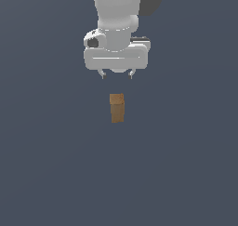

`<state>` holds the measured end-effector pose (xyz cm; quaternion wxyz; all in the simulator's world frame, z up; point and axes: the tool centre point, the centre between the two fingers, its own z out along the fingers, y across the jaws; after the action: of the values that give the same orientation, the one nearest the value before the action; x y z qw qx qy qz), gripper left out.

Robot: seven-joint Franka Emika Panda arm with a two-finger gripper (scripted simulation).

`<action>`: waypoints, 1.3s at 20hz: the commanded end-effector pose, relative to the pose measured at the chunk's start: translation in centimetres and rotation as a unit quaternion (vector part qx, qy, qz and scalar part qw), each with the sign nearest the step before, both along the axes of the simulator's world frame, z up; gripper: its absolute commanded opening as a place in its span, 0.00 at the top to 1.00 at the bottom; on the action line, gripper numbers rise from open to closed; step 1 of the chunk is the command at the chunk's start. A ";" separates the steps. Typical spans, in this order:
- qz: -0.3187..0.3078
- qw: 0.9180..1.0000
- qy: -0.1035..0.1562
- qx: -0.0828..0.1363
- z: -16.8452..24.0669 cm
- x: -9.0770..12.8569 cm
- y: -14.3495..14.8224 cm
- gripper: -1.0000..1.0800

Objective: Pick up the object and move it to a goal position.

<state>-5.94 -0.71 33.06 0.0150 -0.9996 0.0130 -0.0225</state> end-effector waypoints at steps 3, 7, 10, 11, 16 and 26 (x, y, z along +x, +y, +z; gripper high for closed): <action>0.000 1.000 0.000 -0.001 0.0 0.0 -0.2 0.04; -0.001 1.000 -0.003 -0.008 0.3 0.2 -2.0 0.04; -0.002 1.000 -0.005 -0.011 0.6 0.3 -2.9 0.04; -0.002 1.000 -0.005 -0.011 0.7 0.3 -2.9 0.04; 0.000 1.000 -0.003 -0.011 0.0 0.2 -2.6 0.04; 0.024 1.000 0.007 -0.014 -6.1 -1.0 -1.6 0.04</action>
<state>-6.66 -2.54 28.18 0.0020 -0.9998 -0.0061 -0.0174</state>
